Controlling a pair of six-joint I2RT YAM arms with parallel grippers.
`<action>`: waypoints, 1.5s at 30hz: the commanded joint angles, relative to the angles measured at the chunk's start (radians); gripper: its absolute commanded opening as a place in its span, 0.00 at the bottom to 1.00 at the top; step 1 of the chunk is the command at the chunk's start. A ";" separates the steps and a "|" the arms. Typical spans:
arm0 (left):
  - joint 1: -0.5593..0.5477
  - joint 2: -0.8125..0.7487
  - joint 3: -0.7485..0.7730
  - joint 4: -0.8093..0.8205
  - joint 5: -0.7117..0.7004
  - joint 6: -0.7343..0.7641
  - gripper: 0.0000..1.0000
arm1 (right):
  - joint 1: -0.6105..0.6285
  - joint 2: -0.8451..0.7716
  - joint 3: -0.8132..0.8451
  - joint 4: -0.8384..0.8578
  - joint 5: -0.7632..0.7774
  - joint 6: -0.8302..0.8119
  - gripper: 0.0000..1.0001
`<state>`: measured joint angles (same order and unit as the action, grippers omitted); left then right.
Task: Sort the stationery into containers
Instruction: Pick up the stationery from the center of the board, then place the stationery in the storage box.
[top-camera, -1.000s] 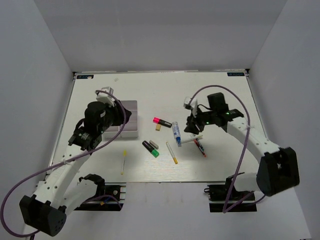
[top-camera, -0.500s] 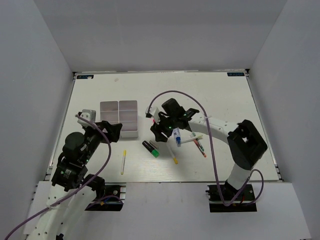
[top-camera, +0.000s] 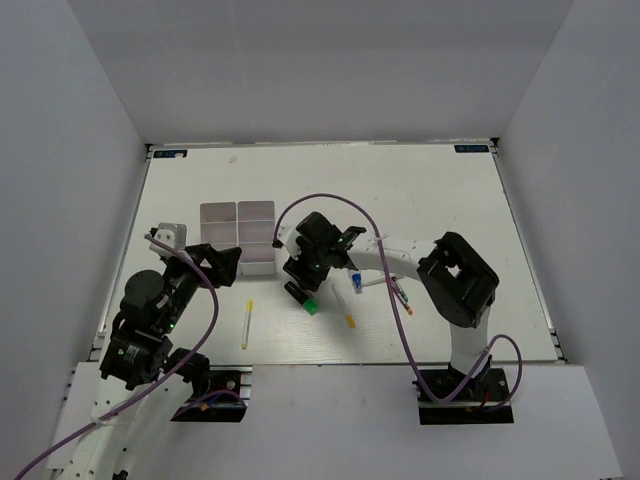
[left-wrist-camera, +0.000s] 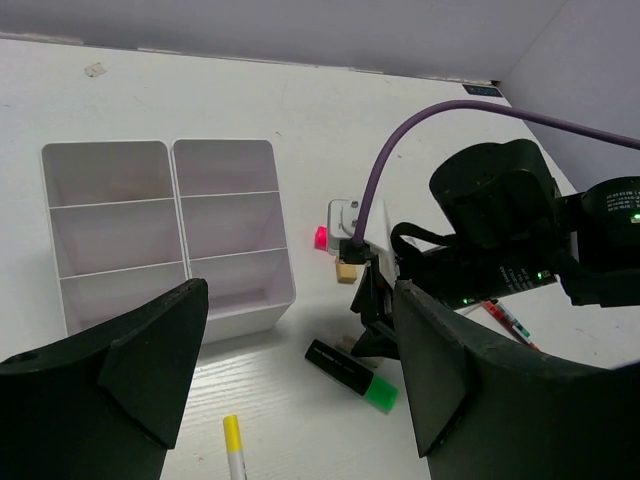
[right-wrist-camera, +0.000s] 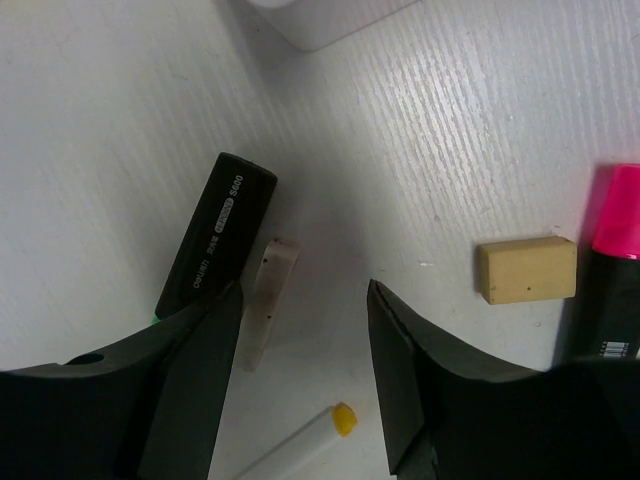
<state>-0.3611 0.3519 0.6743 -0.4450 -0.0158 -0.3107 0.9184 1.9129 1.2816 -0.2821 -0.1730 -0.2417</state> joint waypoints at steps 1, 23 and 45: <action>0.007 -0.004 0.005 -0.009 0.007 0.010 0.84 | 0.010 0.014 0.036 0.014 0.050 0.012 0.59; -0.002 -0.004 0.005 -0.009 0.025 0.010 0.84 | 0.005 -0.205 0.036 -0.078 0.085 -0.142 0.00; 0.017 -0.022 0.005 -0.009 0.005 0.019 0.84 | 0.005 0.205 0.743 -0.078 0.093 -0.459 0.00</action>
<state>-0.3534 0.3355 0.6743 -0.4484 -0.0040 -0.3031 0.9230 2.0750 1.9579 -0.3420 -0.0498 -0.6537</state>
